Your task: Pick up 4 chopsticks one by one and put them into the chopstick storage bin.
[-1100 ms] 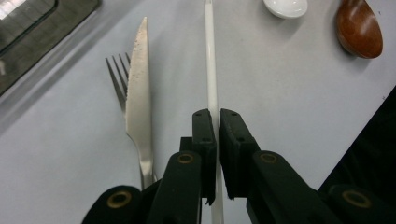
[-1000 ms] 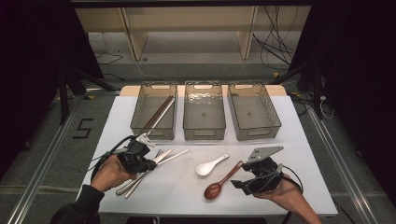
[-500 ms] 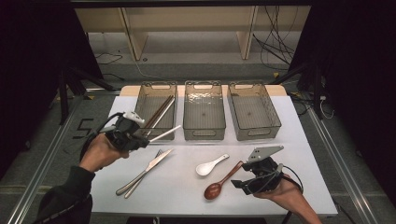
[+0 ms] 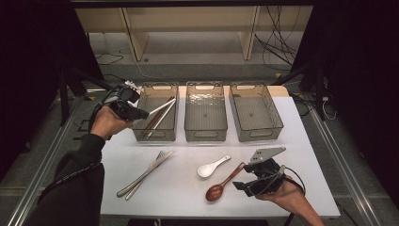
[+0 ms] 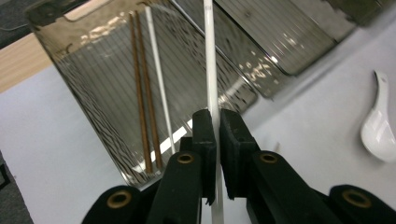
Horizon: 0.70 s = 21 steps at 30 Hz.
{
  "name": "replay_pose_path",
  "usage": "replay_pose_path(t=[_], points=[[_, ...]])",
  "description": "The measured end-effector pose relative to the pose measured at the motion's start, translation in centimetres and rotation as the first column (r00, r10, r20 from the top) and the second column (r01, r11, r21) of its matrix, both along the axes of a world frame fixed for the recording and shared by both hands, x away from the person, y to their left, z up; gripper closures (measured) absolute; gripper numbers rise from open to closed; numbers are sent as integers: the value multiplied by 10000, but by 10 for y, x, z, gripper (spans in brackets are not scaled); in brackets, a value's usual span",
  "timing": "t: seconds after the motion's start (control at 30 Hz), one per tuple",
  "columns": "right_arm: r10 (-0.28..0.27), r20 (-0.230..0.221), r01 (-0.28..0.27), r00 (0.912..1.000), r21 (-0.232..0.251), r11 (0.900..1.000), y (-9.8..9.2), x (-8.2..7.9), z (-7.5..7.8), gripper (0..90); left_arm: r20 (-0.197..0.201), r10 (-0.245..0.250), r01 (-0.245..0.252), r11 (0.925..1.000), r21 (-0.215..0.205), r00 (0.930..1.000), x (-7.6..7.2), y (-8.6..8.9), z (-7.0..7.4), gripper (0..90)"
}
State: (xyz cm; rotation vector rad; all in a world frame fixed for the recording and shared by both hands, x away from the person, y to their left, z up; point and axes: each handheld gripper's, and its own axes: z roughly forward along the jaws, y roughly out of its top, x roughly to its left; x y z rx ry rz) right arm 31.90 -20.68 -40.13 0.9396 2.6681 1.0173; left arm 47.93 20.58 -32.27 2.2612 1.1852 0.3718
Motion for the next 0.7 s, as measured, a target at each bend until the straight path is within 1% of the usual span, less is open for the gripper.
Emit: replay_pose_path(t=[0.1, 0.2, 0.27, 0.37, 0.43, 0.57, 0.7], points=[[-42, -26, 42, 10000, 16, 10000, -1, 0, 0, 320, -35, 322, -323, 9992, -225, 9995, 13, 4, -4, 847], [-25, 14, 24, 10000, 12, 10000, -1, 0, 0, 319, -25, 642, -643, 9965, -533, 9979, 26, 5, -9, 846], [-26, 14, 26, 10000, 13, 10000, -1, 0, 0, 320, -88, 756, -760, 9954, -582, 9971, 34, 5, -11, 847], [2, -9, -2, 10000, 2, 10000, -1, 0, 0, 319, -64, 952, -954, 9936, -609, 9954, 44, 4, -13, 846], [-10, -41, 10, 10000, 30, 10000, -1, 0, 0, 320, -68, 1193, -1195, 9894, -828, 9928, 53, 5, -13, 846], [-2, -35, 2, 10000, 17, 10000, -1, 0, -1, 319, -71, 1341, -1342, 9872, -866, 9909, 62, 3, -13, 846], [0, 3, 0, 10000, 48, 10000, -1, 0, 0, 319, -72, 1492, -1492, 9842, -955, 9888, 71, 0, -17, 846]])
